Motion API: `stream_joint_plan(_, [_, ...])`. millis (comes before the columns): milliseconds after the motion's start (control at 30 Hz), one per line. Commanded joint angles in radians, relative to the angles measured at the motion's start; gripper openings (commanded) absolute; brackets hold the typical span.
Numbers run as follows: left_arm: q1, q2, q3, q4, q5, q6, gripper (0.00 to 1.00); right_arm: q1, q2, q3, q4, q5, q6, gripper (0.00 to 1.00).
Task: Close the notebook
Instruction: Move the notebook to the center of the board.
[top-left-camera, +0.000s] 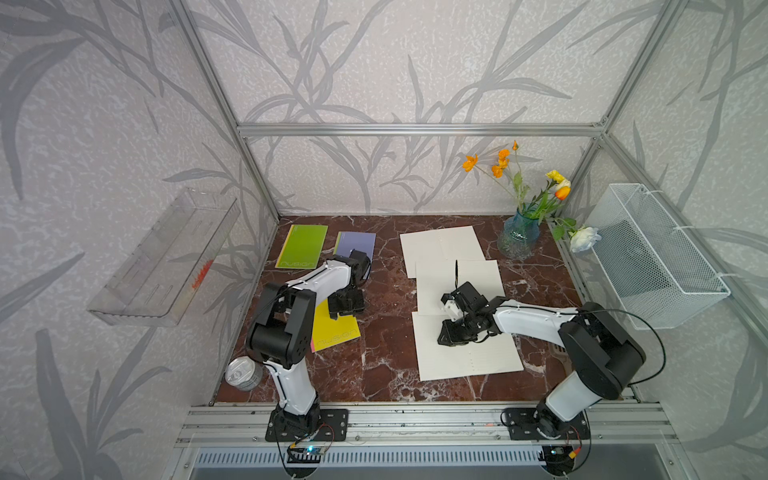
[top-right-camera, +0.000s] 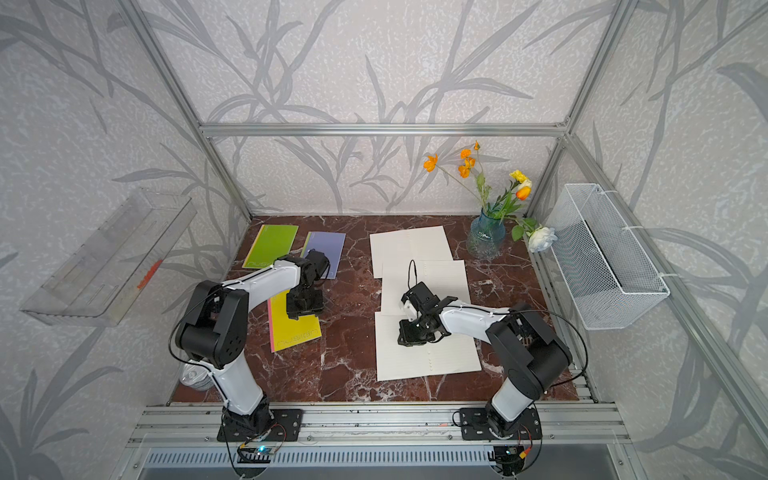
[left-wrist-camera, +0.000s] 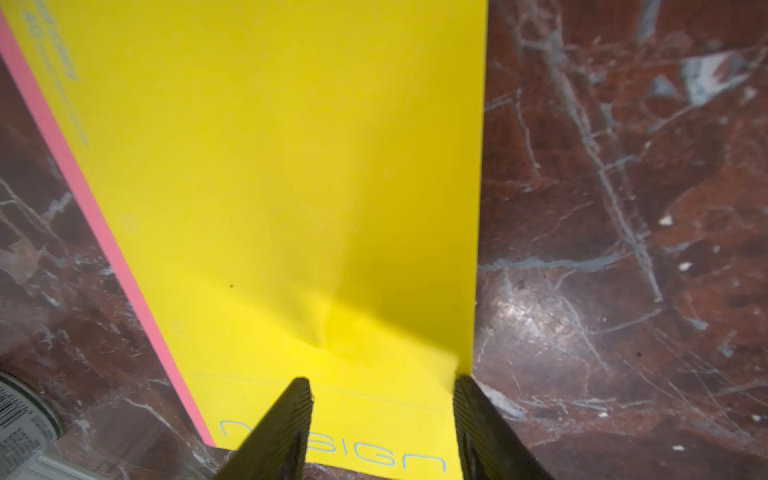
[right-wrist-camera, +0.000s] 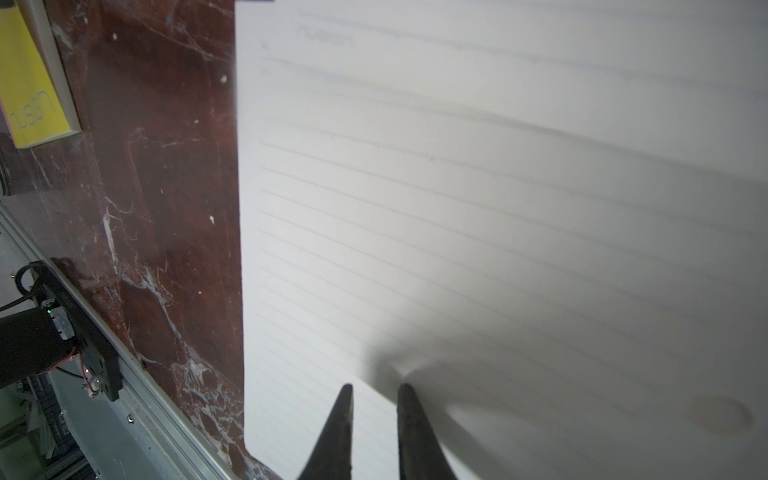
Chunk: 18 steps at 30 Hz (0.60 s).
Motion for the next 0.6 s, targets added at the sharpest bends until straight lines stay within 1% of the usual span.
stream_joint_plan(0, [-0.005, 0.036, 0.046, -0.082, -0.075, 0.030, 0.56, -0.002, 0.061, -0.060, -0.071, 0.088, -0.010, 0.22])
stream_joint_plan(100, [-0.005, 0.062, 0.068, -0.105, -0.094, 0.049, 0.56, -0.005, 0.058, -0.063, -0.074, 0.090, -0.009, 0.22])
stream_joint_plan(433, [-0.007, -0.001, 0.027, 0.001, 0.049, 0.072, 0.57, -0.016, 0.060, -0.073, -0.069, 0.090, -0.014, 0.22])
stream_joint_plan(567, [-0.007, 0.011, 0.023, 0.014, 0.061, 0.073, 0.57, -0.017, 0.062, -0.073, -0.068, 0.088, -0.015, 0.22])
